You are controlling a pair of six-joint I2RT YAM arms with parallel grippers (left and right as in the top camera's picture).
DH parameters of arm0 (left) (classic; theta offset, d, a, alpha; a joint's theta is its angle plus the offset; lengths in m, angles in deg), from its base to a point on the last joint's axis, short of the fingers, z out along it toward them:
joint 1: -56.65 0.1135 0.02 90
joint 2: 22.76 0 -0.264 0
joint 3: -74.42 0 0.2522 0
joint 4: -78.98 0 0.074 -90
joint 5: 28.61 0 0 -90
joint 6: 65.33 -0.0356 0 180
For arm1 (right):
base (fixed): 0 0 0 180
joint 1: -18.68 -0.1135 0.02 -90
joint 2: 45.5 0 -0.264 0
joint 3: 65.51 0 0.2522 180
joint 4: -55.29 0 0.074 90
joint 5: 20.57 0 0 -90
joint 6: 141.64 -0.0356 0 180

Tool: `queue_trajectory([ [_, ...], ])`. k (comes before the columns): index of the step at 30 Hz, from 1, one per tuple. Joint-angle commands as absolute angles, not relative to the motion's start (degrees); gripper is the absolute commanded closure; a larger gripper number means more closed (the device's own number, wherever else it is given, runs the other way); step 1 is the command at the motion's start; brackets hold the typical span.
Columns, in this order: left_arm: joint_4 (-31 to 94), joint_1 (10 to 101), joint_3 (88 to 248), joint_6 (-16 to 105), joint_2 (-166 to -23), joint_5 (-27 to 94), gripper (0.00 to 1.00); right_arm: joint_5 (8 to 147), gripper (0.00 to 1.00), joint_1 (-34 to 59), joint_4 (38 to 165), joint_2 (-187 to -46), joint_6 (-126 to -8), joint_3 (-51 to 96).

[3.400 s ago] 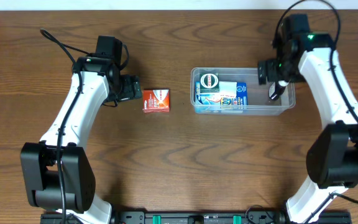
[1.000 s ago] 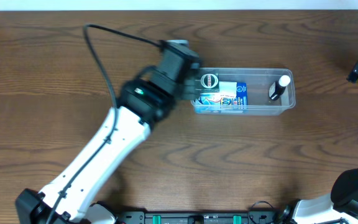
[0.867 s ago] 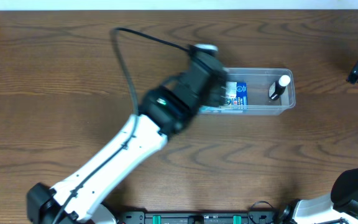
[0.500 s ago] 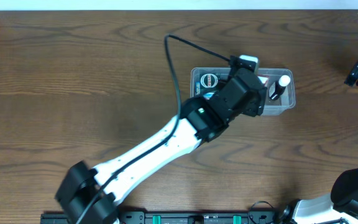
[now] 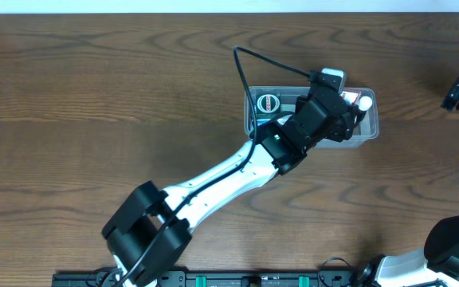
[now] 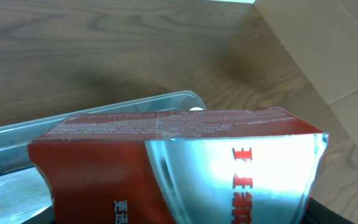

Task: Pack container
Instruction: 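Carry the red box right and lower it into the container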

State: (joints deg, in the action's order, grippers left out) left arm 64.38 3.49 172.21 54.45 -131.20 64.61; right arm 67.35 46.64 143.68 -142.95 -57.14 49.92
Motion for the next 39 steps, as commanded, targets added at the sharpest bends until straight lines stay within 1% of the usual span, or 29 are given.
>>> queue_trajectory([
  [1, 66.19, 3.53, 172.61, 53.88, -133.59, 63.37, 0.28, 67.56, 0.01, 46.88, 143.95, -143.15, -57.84, 49.72],
  [3, 67.52, 3.53, 172.61, 53.9, -134.5, 61.9, 0.27, 67.56, 0.01, 46.88, 144.08, -143.15, -57.84, 49.72],
  [4, 67.85, 3.53, 172.61, 53.88, -134.88, 61.84, 0.22, 67.56, 0.01, 46.88, 144.1, -143.15, -57.84, 49.72],
  [9, 67.94, 3.53, 172.61, 51.68, -135.51, 61.86, 0.18, 68.22, 0.01, 46.88, 144.06, -143.15, -57.84, 49.72],
  [12, 68.18, 3.53, 172.61, 51.3, -135.51, 61.86, 0.09, 68.22, 0.01, 46.88, 144.03, -143.15, -57.84, 49.75],
  [15, 68.38, 3.53, 172.61, 51.26, -135.49, 61.82, 0.02, 68.22, 0.01, 46.88, 144.06, -143.15, -57.84, 49.72],
  [17, 68.38, 3.53, 172.61, 50.17, -135.49, 61.8, 0.0, 68.22, 0.01, 46.88, 144.06, -143.15, -57.84, 49.72],
  [20, 68.38, 3.53, 172.65, 49.1, -135.44, 61.8, 0.02, 68.22, 0.01, 46.88, 144.08, -143.15, -57.84, 49.72],
  [28, 67.06, 3.99, 172.65, 46.74, -133.11, 61.45, 0.02, 68.44, 0.01, 46.88, 144.08, -143.15, -57.84, 49.75],
  [37, 57.84, 8.93, 172.65, 46.76, -126.77, 61.84, 0.02, 69.31, 0.01, 46.88, 144.08, -143.15, -57.82, 49.75],
  [39, 56.22, 9.06, 172.65, 46.76, -127.05, 61.25, 0.07, 69.49, 0.01, 46.88, 144.06, -143.15, -57.82, 49.72],
])
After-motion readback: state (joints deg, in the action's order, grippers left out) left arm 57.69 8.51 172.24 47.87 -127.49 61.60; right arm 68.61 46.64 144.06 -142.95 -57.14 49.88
